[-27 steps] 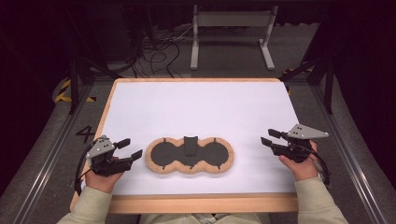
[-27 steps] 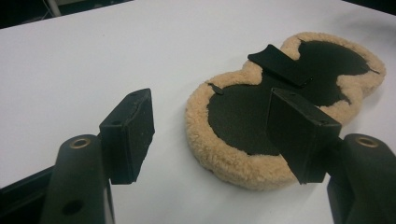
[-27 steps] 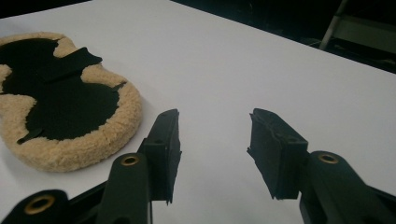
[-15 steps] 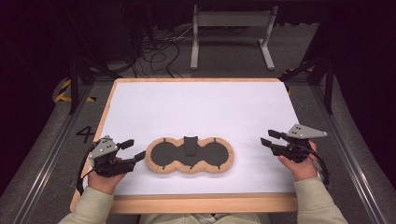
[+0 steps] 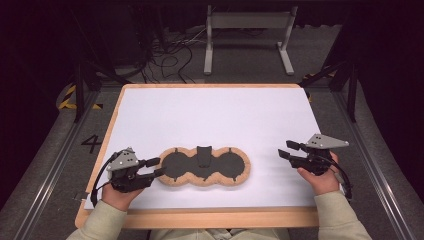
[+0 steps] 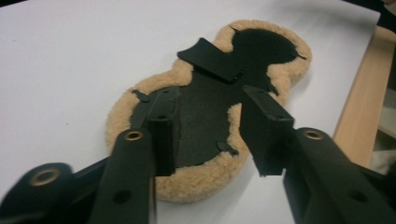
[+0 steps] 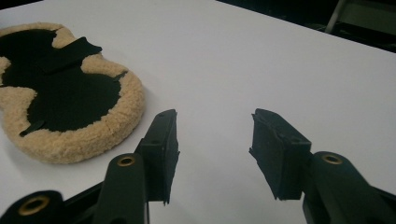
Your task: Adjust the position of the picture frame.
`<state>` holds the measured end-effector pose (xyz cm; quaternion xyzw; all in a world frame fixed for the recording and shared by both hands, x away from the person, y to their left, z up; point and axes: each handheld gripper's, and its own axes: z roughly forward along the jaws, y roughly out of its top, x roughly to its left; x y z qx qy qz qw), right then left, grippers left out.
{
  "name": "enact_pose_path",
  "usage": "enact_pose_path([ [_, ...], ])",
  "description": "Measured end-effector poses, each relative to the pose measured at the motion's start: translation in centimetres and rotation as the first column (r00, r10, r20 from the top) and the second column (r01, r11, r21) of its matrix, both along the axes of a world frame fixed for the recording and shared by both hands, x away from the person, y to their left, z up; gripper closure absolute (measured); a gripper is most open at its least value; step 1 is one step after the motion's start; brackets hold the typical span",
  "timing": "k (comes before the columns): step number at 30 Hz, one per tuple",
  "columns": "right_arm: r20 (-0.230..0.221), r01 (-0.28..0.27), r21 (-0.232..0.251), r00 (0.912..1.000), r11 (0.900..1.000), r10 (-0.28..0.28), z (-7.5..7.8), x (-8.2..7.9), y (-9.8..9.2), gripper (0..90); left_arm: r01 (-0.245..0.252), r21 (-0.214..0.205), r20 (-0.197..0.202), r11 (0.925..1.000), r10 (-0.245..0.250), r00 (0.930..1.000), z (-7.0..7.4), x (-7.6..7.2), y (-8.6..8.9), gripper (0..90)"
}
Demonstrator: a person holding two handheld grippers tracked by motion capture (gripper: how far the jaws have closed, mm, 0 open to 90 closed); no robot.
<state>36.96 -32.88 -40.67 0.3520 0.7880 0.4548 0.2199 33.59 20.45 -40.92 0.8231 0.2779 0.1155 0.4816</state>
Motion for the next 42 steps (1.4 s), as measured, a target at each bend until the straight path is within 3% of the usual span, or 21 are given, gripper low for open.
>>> enact_pose_path([
  [6,-0.005,0.003,0.000,1.0000,1.0000,-0.003,0.0,-0.2,0.1,50.5,0.043,0.028,-0.016,0.9987,-0.043,0.9990,0.1,-0.1,-0.9,80.8],
  [10,-0.003,0.002,-0.004,1.0000,1.0000,-0.002,0.0,-0.3,0.1,50.5,0.112,0.040,-0.041,0.9929,-0.110,0.9931,-0.1,0.0,-1.7,88.8],
  [15,-0.012,0.013,0.005,0.9999,0.9999,-0.012,-0.1,-0.5,-0.1,50.6,0.163,0.061,-0.091,0.9847,-0.157,0.9833,-0.5,0.4,-2.4,89.8],
  [17,-0.015,0.010,0.006,0.9998,0.9999,-0.010,-0.2,-0.5,-0.2,50.7,0.186,0.075,-0.111,0.9798,-0.177,0.9780,-0.7,0.5,-2.7,89.8],
  [21,-0.022,0.004,0.005,0.9998,1.0000,-0.004,-0.3,-0.6,-0.1,51.1,0.258,0.113,-0.177,0.9595,-0.236,0.9555,-1.2,0.7,-3.5,89.8],
  [23,-0.024,0.004,0.003,0.9997,1.0000,-0.004,-0.3,-0.6,0.0,51.1,0.271,0.139,-0.210,0.9526,-0.239,0.9481,-1.5,0.8,-3.9,89.8],
  [27,-0.027,0.002,0.005,0.9996,1.0000,-0.002,-0.3,-0.5,0.0,51.1,0.272,0.196,-0.256,0.9421,-0.218,0.9417,-2.2,1.2,-4.4,89.8],
  [29,-0.028,0.003,0.005,0.9996,1.0000,-0.003,-0.3,-0.5,0.0,51.1,0.265,0.212,-0.266,0.9407,-0.206,0.9418,-2.4,1.3,-4.5,89.8],
  [30,-0.031,0.002,0.007,0.9995,1.0000,-0.002,-0.4,-0.5,0.0,51.2,0.263,0.216,-0.286,0.9402,-0.197,0.9377,-2.5,1.2,-4.6,89.8],
  [31,-0.030,0.001,0.004,0.9996,1.0000,-0.001,-0.4,-0.5,0.0,51.3,0.261,0.226,-0.284,0.9384,-0.193,0.9392,-2.7,1.3,-4.7,89.8],
  [40,-0.040,-0.007,-0.009,0.9992,0.9999,0.007,-0.6,-0.5,0.4,51.3,0.273,0.258,-0.327,0.9267,-0.182,0.9272,-3.3,1.6,-5.1,89.7],
  [42,-0.040,-0.011,-0.011,0.9992,0.9999,0.010,-0.6,-0.5,0.5,51.3,0.270,0.265,-0.331,0.9256,-0.176,0.9271,-3.4,1.6,-5.2,89.5],
])
